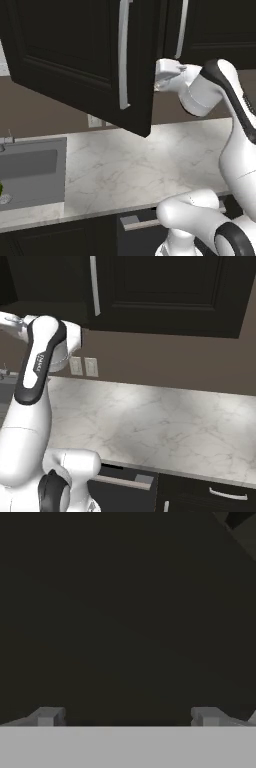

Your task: Open the cabinet directly in front. Then move the liquor and the cup to the dining counter with the jar on it.

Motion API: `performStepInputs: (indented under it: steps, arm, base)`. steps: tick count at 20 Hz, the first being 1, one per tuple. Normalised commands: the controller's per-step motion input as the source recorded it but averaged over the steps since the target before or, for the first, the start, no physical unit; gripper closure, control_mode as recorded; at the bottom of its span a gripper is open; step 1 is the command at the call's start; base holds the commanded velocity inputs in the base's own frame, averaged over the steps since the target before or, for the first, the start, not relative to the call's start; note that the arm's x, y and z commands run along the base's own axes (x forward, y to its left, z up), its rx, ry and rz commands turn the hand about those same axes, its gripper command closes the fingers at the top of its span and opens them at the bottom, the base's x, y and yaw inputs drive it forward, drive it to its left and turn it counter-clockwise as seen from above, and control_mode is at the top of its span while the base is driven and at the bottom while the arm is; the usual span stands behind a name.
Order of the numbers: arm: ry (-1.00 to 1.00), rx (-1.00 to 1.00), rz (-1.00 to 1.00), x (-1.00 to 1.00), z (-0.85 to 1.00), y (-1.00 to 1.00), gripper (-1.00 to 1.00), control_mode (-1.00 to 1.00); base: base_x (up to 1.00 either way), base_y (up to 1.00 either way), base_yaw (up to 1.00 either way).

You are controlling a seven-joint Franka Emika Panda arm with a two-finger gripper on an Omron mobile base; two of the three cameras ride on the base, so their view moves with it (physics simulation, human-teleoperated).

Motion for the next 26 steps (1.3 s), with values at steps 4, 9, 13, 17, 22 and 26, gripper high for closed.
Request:
performStepInputs:
  steps: [4,9,13,17,22,26]
  arm:
    - [0.00,-0.05,0.20,0.00,0.11,1.00,-1.00,-1.00]
    - [0.00,-0.07,0.20,-0.13,0.05,1.00,-1.00,-1.00]
    - [-0.04,-0.06,0.11,-0.28,0.00,1.00,-1.00,-1.00]
    - [-0.21,-0.02,-0.03,-0.14,0.00,1.00,-1.00,-1.00]
    - [-0.01,-0.15,-0.14,0.11,-0.01,0.83,-1.00,-1.00]
    - [-0.01,-0.01,0.00,0.00,0.00,-0.06,-1.00,-1.00]
  base:
    - [0.00,0.00,0.00]
    - [0.00,0.00,0.00]
    - [0.00,0.00,0.00]
    - [0.00,0.00,0.00]
    - [0.00,0.00,0.00]
    - [0.00,0.00,0.00]
